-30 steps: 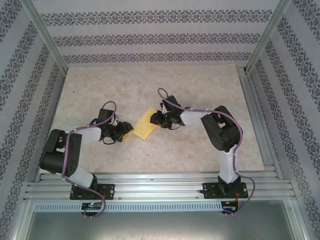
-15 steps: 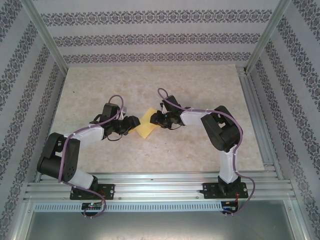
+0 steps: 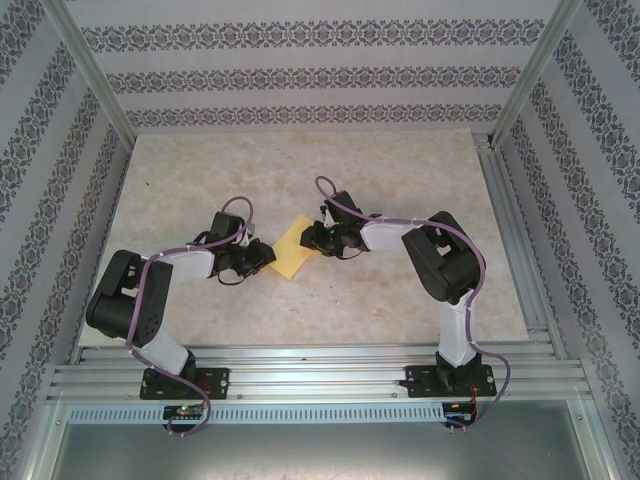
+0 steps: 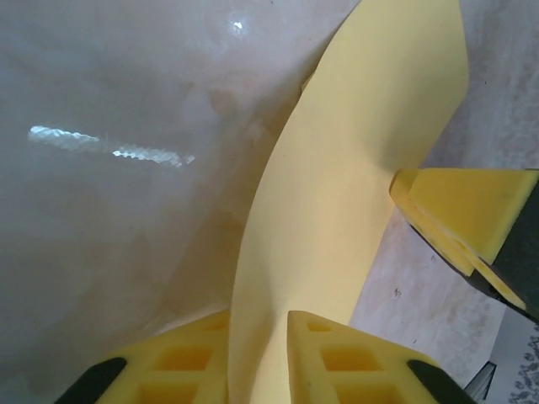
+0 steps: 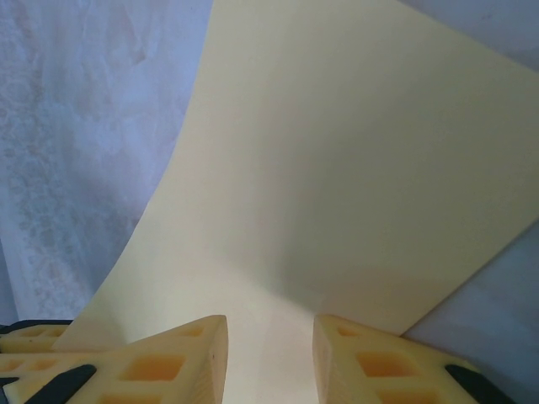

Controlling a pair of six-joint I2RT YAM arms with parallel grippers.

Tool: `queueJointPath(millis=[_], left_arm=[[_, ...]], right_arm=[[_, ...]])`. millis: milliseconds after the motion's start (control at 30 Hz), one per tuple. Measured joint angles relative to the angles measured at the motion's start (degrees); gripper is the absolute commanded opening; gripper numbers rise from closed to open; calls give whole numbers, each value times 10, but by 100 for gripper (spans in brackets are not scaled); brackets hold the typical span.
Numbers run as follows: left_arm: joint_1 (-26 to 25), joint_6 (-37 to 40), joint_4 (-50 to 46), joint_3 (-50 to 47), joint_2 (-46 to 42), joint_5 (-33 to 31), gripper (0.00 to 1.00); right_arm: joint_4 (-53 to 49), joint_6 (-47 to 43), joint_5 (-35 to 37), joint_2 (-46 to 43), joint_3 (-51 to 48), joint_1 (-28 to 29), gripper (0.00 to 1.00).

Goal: Fold a paper plane with a square sheet of paper (fold left side to right side)
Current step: Third fold the triangle at the center of the table.

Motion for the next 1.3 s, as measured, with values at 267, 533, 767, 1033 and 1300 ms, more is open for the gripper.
queueJointPath(millis=[267,533,767,1033,1300], left_arm=[[-2,45,-52,8,-11,-33,5],[-41,115,-107,38,-51,-82,5],[-84,199,-155,82,-63,-134,4],[-148,275,-186,109,-61,-182,4],[-180,317,-201,136,-45,-231,5]], right_arm=[[0,0,0,-2,0,0,34],[5,31,-12,-70,-19,-17,39],[47,175,-34,-159,-68,-52,44],[40,302,-69,-109,-31,-41,46],[-29,319,-90,-37,62,-16,42]])
